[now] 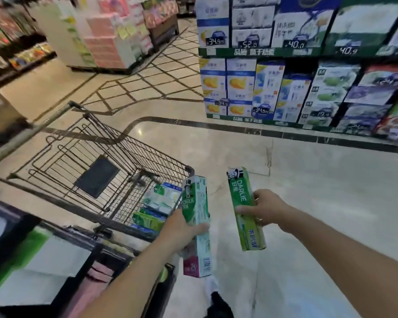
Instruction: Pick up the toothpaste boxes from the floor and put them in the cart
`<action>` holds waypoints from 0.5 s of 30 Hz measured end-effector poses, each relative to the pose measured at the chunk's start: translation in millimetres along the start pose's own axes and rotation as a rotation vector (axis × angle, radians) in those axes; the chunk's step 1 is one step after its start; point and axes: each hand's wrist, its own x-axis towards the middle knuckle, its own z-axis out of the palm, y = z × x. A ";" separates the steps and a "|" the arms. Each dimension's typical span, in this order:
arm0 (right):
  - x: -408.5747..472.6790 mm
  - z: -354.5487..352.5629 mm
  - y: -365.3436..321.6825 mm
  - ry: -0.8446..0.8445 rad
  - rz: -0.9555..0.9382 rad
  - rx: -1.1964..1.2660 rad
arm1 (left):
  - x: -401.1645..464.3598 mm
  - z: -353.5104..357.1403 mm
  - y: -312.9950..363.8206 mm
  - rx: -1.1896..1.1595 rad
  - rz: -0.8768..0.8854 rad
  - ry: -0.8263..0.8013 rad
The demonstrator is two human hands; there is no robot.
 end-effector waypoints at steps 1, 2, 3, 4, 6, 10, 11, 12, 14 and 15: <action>15.8 0.1 -8.5 -0.010 -0.003 -0.012 | 14.7 -6.5 3.9 -0.013 -0.013 0.006; 31.4 0.6 -17.4 -0.020 -0.004 -0.028 | 29.5 -13.3 6.8 -0.027 -0.029 0.006; 46.5 1.2 -27.1 -0.033 -0.005 -0.045 | 43.9 -20.8 10.1 -0.042 -0.032 0.008; 61.6 1.6 -37.7 -0.046 -0.006 -0.061 | 59.0 -29.4 12.7 -0.058 -0.037 0.009; 91.4 1.5 -61.4 -0.058 -0.003 -0.087 | 90.0 -48.4 19.0 -0.094 -0.032 0.016; 150.9 3.9 -114.6 -0.076 0.017 -0.163 | 140.4 -90.8 31.7 -0.159 -0.054 0.000; 164.8 7.0 -128.0 -0.088 0.013 -0.175 | 150.6 -101.5 34.6 -0.179 -0.060 0.006; 178.9 10.9 -140.6 -0.095 0.008 -0.176 | 161.1 -112.5 36.2 -0.195 -0.072 0.013; 204.6 21.4 -166.1 -0.114 -0.007 -0.180 | 181.6 -133.8 34.2 -0.208 -0.088 0.029; 215.3 28.5 -178.1 -0.140 -0.013 -0.188 | 190.3 -143.6 31.0 -0.220 -0.096 0.039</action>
